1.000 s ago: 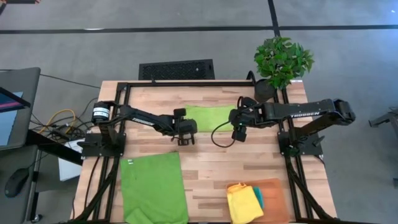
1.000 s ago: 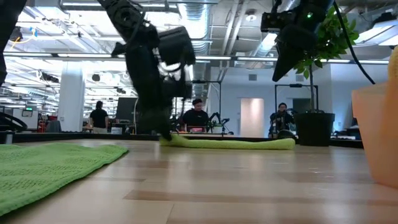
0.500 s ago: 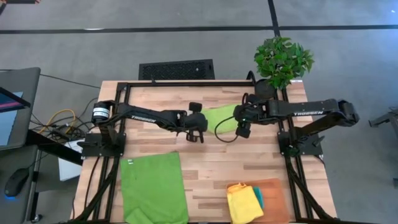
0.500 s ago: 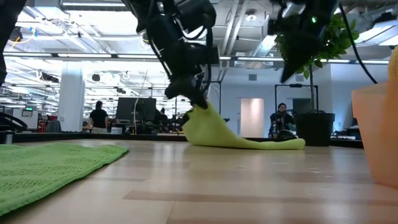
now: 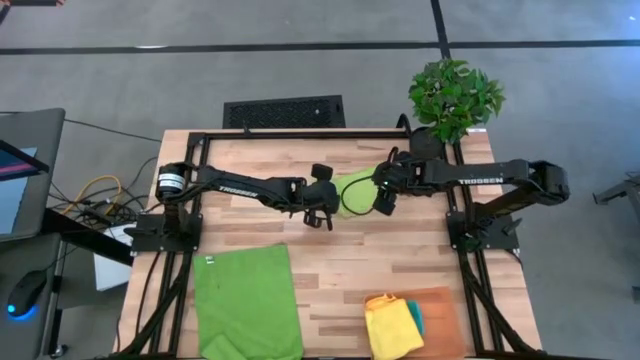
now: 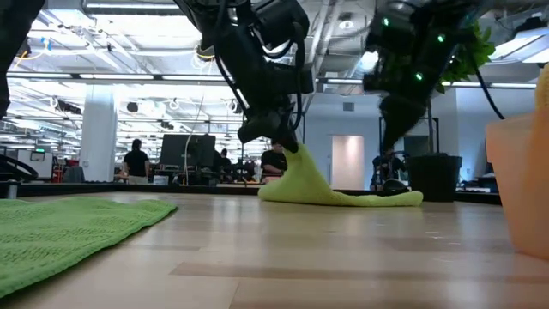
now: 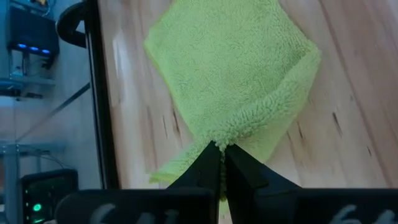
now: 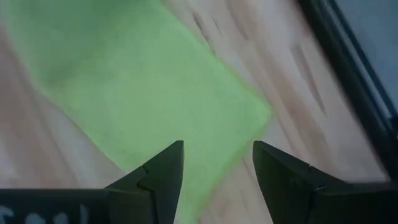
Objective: Fold microfiber towels
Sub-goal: Fold the light green microfiber towel, then put the folded light green microfiber towel into the orange bin
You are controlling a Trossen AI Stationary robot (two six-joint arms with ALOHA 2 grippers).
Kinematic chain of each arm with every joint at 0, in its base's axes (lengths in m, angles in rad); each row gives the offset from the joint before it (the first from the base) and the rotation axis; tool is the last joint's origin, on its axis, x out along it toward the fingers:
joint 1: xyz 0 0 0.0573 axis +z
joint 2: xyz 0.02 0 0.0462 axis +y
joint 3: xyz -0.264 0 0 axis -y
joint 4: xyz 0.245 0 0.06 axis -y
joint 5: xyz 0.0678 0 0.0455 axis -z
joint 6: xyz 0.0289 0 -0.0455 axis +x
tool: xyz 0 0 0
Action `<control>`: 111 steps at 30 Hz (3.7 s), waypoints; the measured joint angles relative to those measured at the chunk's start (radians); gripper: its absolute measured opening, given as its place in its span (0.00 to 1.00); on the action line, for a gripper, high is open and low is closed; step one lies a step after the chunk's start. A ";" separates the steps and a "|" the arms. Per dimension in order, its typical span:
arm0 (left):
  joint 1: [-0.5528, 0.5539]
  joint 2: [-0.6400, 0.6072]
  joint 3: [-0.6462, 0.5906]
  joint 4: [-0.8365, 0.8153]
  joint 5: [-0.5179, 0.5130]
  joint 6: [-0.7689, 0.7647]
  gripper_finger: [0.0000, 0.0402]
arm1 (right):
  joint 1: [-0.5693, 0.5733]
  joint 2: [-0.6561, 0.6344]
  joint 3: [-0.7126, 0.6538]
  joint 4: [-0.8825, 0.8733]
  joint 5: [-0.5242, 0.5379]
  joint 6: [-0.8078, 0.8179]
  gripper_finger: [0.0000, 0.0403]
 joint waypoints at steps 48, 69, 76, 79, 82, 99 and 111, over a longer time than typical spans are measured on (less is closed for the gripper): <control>-0.009 0.007 0.073 -0.024 0.058 0.061 0.00 | 0.146 -0.008 0.081 -0.032 0.083 0.035 0.54; 0.049 0.274 0.258 0.259 0.074 0.160 0.00 | 0.194 -0.196 0.083 -0.117 0.136 0.075 0.54; 0.049 0.369 0.367 0.210 0.048 0.163 0.01 | 0.199 -0.185 0.082 -0.129 0.135 0.078 0.54; 0.047 0.375 0.401 0.213 0.047 0.118 0.02 | 0.198 -0.184 0.082 -0.135 0.136 0.078 0.54; 0.047 0.376 0.401 0.212 0.048 0.115 0.02 | 0.198 -0.184 0.082 -0.136 0.135 0.078 0.54; 0.022 0.376 0.401 0.211 -0.016 0.070 0.37 | 0.198 -0.187 0.082 -0.137 0.136 0.079 0.54; 0.008 0.233 0.400 -0.295 0.319 -0.194 0.39 | 0.198 -0.187 0.082 -0.162 0.135 0.079 0.54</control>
